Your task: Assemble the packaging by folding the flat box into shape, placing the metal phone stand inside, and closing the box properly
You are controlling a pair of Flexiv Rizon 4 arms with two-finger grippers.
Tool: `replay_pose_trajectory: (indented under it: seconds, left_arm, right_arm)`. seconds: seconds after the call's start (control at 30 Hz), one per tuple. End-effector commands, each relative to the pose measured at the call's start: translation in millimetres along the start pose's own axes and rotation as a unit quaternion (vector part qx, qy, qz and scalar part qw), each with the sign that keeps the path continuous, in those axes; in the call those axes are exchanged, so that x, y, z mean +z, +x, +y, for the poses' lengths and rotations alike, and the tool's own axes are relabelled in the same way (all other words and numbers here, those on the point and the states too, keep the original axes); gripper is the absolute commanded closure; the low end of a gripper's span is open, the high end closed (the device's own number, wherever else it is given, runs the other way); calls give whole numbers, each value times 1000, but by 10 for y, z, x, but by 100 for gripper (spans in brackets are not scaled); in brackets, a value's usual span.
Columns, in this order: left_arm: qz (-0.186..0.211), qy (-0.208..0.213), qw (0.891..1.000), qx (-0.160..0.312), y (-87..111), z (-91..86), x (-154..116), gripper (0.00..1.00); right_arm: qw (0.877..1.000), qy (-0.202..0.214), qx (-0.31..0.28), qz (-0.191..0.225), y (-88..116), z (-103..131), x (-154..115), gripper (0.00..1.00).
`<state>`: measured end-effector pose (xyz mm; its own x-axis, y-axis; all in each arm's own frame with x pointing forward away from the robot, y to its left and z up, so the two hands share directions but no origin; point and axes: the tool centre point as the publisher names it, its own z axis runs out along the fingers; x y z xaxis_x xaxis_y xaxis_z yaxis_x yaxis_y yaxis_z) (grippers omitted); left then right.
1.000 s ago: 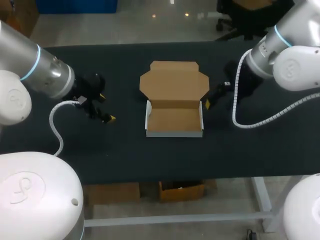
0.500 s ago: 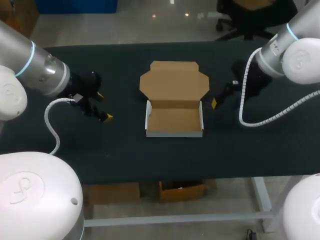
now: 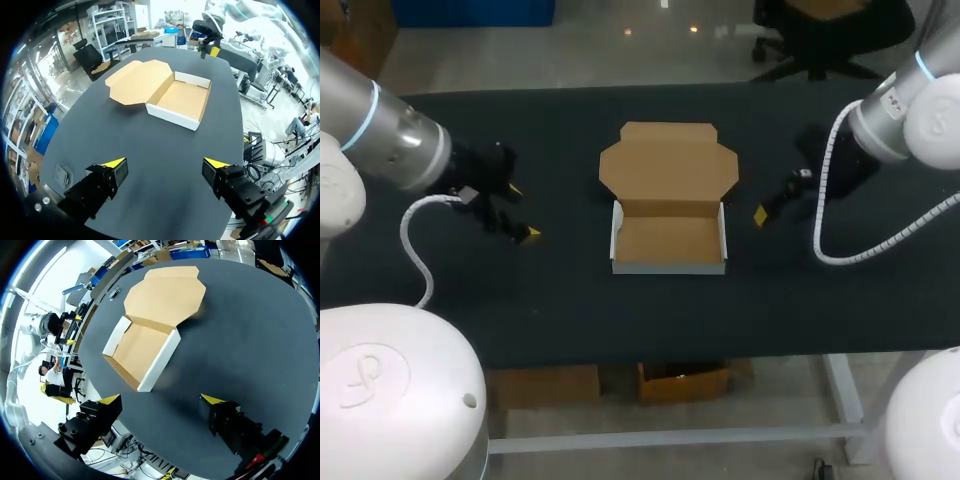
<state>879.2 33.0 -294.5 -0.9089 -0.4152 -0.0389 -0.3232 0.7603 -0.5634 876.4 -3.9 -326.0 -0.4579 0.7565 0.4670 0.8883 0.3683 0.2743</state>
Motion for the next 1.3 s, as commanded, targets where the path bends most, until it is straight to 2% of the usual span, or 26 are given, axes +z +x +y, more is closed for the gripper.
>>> replay_pose_trajectory:
  seconds: [0.03,0.27,0.7,1.0,1.17,1.3]
  left_arm:
    - [0,-3,1000,-1,1,1,-33,0]
    - [3,-4,1000,-7,13,18,-47,0]
    - [10,-16,999,-44,44,12,-148,0]
    - [17,-24,992,-121,115,28,-348,0]
    - [15,-33,983,-180,200,34,-523,0]
    - [8,-32,978,-204,283,19,-658,0]
  right_arm:
    - [1000,-2,-9,7,29,-113,-103,0]
    - [999,-9,-43,29,51,-291,-172,0]
    - [999,-23,-38,22,143,-597,-319,0]
    - [999,-35,-7,1,204,-838,-434,0]
    - [999,-46,15,-8,225,-1008,-508,0]
    - [998,-55,20,-14,253,-1126,-584,0]
